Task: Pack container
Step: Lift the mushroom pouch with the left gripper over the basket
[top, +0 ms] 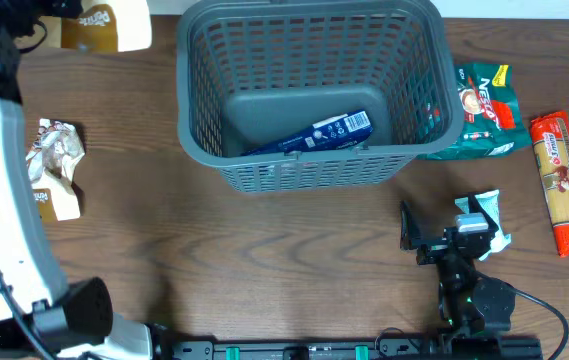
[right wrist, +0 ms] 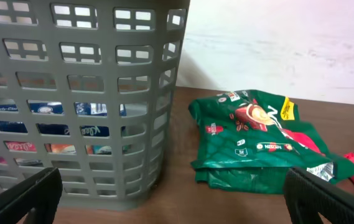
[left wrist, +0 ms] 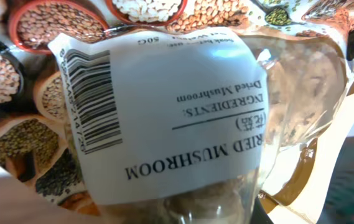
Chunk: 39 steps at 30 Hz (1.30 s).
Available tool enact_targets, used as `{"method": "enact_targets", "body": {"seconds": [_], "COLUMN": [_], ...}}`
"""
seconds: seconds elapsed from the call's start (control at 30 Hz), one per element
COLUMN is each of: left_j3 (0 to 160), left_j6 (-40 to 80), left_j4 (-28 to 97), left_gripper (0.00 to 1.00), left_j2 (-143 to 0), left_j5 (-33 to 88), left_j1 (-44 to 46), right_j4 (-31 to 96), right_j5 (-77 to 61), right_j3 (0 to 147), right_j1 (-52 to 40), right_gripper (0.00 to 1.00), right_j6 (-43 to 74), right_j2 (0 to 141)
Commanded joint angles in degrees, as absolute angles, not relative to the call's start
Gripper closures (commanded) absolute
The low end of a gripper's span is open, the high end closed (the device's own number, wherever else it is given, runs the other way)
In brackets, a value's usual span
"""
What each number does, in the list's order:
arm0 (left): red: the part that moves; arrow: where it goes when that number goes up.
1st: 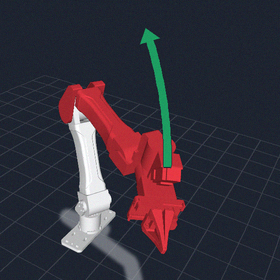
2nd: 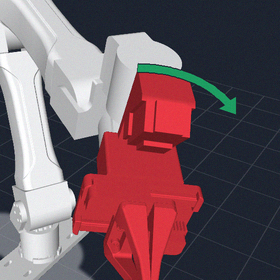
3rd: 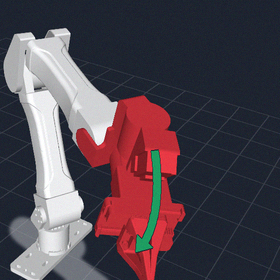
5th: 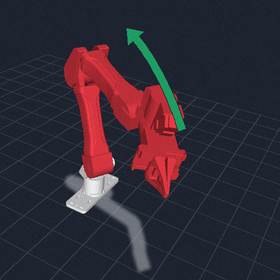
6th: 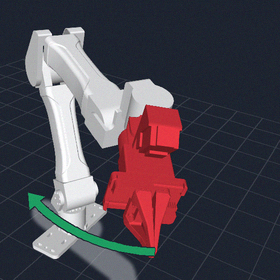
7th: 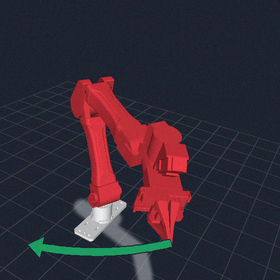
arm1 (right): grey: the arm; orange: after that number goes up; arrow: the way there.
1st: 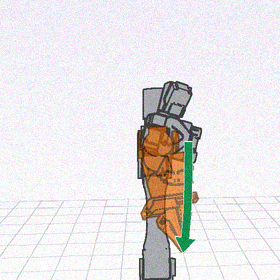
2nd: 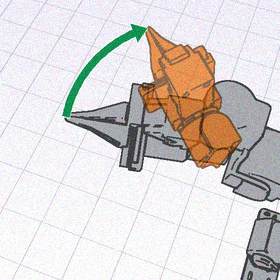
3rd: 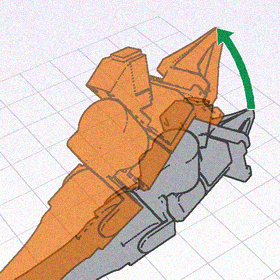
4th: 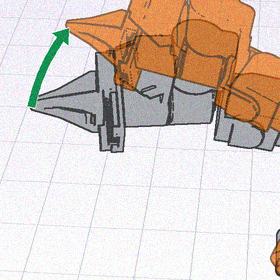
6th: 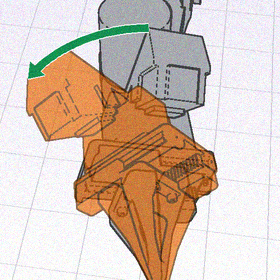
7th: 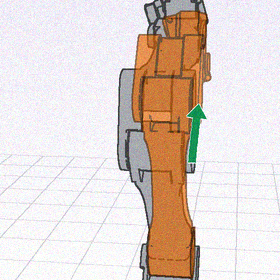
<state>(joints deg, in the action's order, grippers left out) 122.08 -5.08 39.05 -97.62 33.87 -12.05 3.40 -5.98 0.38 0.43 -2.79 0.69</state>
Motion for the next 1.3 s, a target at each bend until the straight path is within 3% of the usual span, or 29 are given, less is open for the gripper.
{"method": "enact_targets", "body": {"seconds": [0.0, 0.6, 1.27], "left_j3": [123.1, 123.1, 123.1], "left_j6": [-7.7, -22.7, -23.1], "left_j4": [38.7, 43.8, 51.7], "left_gripper": [0.94, 0.94, 0.94], "left_j2": [-95.9, -100.3, -117.2], "left_j5": [43.1, 45.4, 37.9], "left_j1": [-9.6, 10.6, 14.5], "right_j4": [3.6, 3.6, 3.6], "right_j5": [-5.8, -5.8, -5.8], "right_j3": [0.3, 0.3, 0.3], "right_j1": [0.8, 0.8, 0.8], "right_gripper": [0.01, 0.01, 0.01], "right_j6": [-3.5, -3.5, -3.5], "right_j2": [0.3, 0.3, 0.3]}}
